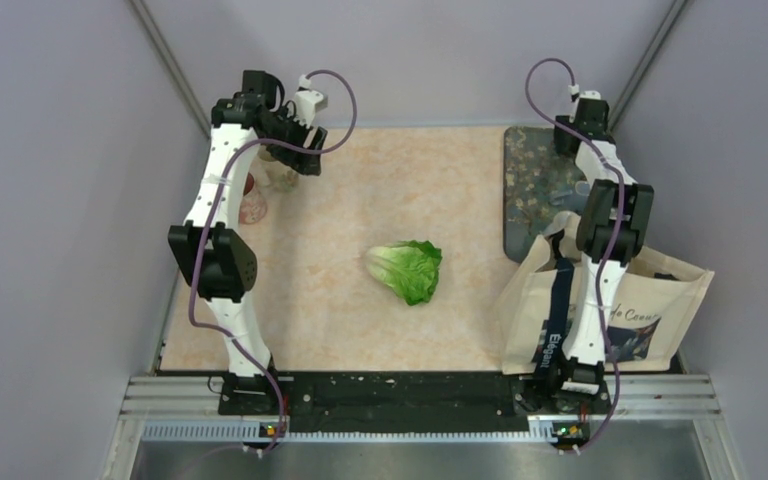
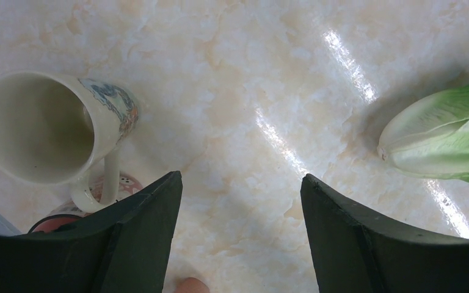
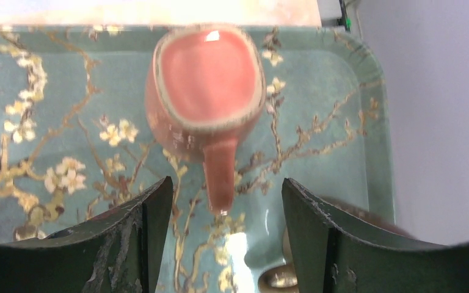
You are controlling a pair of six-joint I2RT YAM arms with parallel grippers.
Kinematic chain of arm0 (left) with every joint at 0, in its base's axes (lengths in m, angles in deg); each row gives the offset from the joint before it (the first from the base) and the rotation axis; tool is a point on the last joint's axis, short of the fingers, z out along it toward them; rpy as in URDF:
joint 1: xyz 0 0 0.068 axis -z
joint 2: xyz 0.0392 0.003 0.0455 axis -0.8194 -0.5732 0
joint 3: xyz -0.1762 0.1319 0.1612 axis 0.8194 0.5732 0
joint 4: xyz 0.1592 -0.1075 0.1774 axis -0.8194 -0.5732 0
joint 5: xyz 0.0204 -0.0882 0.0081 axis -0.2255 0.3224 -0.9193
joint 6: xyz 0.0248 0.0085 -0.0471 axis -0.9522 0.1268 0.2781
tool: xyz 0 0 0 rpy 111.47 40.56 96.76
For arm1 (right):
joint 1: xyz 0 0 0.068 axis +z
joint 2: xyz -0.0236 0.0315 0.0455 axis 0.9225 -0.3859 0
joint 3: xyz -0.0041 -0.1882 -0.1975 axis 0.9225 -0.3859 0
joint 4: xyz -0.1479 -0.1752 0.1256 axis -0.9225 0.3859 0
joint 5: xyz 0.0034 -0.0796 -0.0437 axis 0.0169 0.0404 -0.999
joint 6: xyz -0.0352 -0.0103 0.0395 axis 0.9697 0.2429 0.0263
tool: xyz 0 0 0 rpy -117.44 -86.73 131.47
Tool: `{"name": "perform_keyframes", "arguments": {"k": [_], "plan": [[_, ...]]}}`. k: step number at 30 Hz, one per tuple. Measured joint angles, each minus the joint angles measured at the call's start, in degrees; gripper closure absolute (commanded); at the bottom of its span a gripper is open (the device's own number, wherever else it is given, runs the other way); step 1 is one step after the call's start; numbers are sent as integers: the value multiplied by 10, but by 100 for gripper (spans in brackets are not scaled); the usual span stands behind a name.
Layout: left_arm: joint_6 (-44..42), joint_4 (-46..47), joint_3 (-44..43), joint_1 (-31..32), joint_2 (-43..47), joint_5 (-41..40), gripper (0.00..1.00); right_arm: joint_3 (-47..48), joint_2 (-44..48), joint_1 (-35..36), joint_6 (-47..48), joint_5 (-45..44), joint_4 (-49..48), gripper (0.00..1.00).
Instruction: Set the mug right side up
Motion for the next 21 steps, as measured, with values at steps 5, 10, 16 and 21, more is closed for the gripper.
{"name": "perform_keyframes", "arguments": {"k": [5, 10, 16, 21], "plan": [[1, 0, -1, 0, 0, -3, 24, 75, -50, -4, 1, 16, 4, 55], [1, 1, -1, 0, 0, -5, 24, 105, -75, -4, -2, 25, 14, 94], [5, 1, -1, 0, 0, -5, 24, 109, -75, -6, -11, 29, 17, 100], [13, 2, 1, 0, 0, -5, 24, 53, -45, -6, -32, 58, -10, 100]]}}
